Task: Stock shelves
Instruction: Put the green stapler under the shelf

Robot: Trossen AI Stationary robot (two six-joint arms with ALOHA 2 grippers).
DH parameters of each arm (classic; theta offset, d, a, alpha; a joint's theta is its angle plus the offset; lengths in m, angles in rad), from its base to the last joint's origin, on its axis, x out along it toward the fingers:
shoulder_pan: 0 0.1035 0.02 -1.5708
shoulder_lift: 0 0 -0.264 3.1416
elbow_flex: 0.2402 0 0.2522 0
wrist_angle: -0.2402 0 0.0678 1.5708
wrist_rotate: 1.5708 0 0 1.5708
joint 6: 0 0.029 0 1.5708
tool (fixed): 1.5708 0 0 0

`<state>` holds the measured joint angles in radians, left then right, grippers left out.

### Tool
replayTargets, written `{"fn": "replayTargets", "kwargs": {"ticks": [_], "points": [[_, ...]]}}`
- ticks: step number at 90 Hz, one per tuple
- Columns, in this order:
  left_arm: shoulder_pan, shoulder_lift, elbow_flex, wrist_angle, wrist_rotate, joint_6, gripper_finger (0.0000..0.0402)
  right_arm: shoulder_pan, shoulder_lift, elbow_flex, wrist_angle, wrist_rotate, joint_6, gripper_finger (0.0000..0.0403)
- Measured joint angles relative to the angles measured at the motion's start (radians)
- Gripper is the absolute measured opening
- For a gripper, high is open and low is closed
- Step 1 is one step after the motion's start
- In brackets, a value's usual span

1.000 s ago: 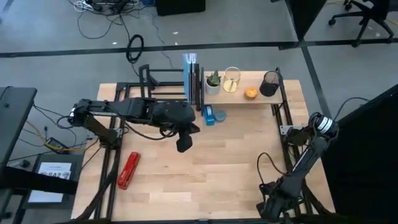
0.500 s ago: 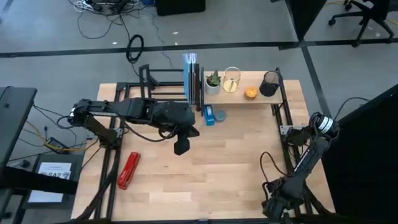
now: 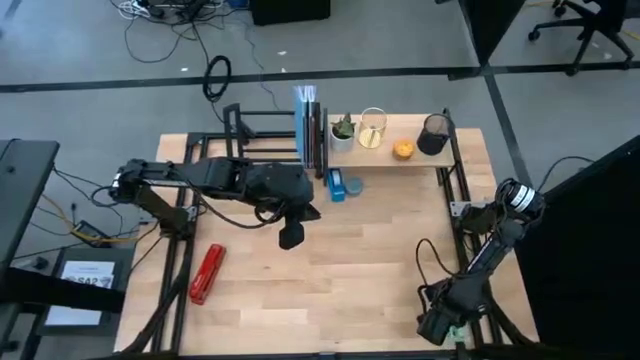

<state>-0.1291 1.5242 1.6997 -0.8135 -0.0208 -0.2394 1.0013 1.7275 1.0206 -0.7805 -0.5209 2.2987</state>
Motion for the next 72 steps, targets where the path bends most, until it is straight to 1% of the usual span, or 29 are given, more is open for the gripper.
{"fn": "replayTargets", "kwargs": {"ticks": [5, 8, 10, 19, 35, 47, 52, 58, 62, 72], "points": [[0.000, 0.000, 0.000, 0.000, 0.000, 0.000, 0.0000, -0.002, 0.000, 0.000, 0.000, 0.020, -0.001, 0.0250], [0.000, 0.000, 0.000, 0.000, 0.000, 0.000, 0.0000, -0.002, 0.002, -0.003, 0.028, 0.070, 0.018, 0.0250], [0.000, 0.000, 0.000, 0.000, 0.000, 0.000, 0.0000, -0.001, 0.006, 0.000, 0.033, 0.070, 0.018, 0.0250], [0.000, 0.000, 0.000, 0.002, -0.002, -0.005, 0.0000, 0.002, 0.005, -0.003, 0.056, 0.135, 0.015, 0.0250], [0.000, 0.001, 0.000, 0.009, -0.003, -0.007, 0.0000, -0.001, 0.007, -0.003, 0.053, 0.146, 0.015, 0.0245], [0.000, 0.001, 0.000, 0.010, -0.003, -0.009, 0.0000, -0.002, 0.007, -0.009, 0.050, 0.169, 0.014, 0.0230], [0.000, 0.001, 0.000, 0.010, -0.003, -0.016, 0.0000, -0.009, 0.007, -0.019, 0.051, 0.178, 0.012, 0.0216], [0.000, 0.001, 0.000, 0.010, -0.004, -0.030, 0.0000, -0.016, 0.007, -0.033, 0.049, 0.183, 0.012, 0.0190], [0.000, 0.001, 0.000, 0.010, -0.004, -0.034, 0.0000, -0.022, 0.007, -0.039, 0.048, 0.188, 0.011, 0.0165], [0.000, 0.001, 0.000, 0.010, -0.004, -0.034, 0.0000, -0.046, 0.001, -0.039, 0.052, 0.205, -0.003, 0.0088]]}}
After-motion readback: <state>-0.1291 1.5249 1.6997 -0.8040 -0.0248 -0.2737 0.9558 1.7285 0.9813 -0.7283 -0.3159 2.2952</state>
